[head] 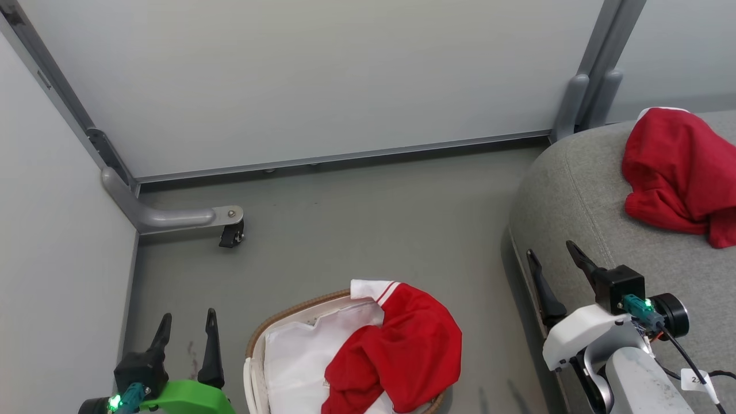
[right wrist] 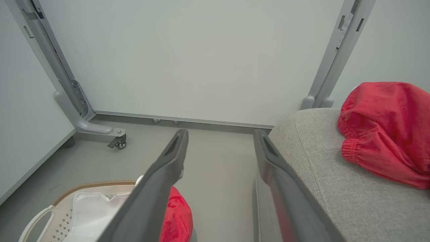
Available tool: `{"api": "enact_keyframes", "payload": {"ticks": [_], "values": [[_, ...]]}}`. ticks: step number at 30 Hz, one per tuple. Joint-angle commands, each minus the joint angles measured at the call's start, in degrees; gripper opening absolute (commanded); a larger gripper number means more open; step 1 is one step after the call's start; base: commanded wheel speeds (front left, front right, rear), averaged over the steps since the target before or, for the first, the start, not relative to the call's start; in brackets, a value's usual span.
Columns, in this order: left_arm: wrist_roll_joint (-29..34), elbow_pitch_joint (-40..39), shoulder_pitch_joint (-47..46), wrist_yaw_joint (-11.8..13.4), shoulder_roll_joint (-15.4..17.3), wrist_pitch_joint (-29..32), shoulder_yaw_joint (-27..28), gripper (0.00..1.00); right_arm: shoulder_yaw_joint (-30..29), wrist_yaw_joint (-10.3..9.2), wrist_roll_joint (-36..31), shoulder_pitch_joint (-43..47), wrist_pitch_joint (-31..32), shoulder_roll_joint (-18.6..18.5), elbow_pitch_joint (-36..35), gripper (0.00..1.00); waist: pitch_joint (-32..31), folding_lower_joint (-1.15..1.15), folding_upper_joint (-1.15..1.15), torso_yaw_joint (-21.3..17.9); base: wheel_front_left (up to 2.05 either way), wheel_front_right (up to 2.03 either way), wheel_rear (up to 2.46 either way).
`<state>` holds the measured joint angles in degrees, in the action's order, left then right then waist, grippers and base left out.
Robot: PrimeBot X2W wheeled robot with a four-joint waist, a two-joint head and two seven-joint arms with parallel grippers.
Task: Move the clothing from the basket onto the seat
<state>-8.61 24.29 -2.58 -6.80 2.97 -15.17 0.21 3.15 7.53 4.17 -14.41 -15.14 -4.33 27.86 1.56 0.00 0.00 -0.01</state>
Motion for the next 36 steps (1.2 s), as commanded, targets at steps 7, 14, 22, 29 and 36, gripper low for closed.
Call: {"api": "enact_keyframes", "payload": {"ticks": [7, 14, 22, 29, 36], "values": [[-2.84, 0.91, 0.21, 0.10, 0.00, 0.04, -1.87, 1.00, 0.45, -0.08, 0.08, 0.23, -0.02, -0.57, 0.01, 1.00, 0.85, 0.00, 0.00, -1.39, 0.00, 0.00, 0.00], [-4.95, 2.34, -5.22, -0.22, 0.03, 0.03, -5.14, 1.00, 0.83, -0.08, -0.35, -4.05, -0.02, -0.07, -1.87, 1.00, 7.48, 0.00, 0.00, -3.01, 0.00, 0.00, 0.00], [-6.30, 4.57, -13.69, -0.60, 0.05, 0.04, -8.82, 1.00, 2.63, -0.08, -0.26, -11.27, -0.02, 0.93, -4.62, 1.00, 17.75, 0.00, 0.00, -6.80, 0.00, 0.00, 0.00], [-6.36, 7.89, -21.30, -0.70, 0.09, 0.03, -11.35, 1.00, 5.31, -0.08, -1.65, -16.41, -0.02, 1.26, -7.55, 1.00, 26.13, 0.00, 0.00, -10.34, 0.00, 0.00, 0.00], [-7.70, 11.54, -27.50, -0.68, 1.58, 0.04, -14.66, 1.00, 7.84, -0.08, 1.41, -20.01, -0.02, 1.34, -10.78, 1.00, 33.41, 0.00, 0.00, -13.47, 0.00, 0.00, 0.00]]}}
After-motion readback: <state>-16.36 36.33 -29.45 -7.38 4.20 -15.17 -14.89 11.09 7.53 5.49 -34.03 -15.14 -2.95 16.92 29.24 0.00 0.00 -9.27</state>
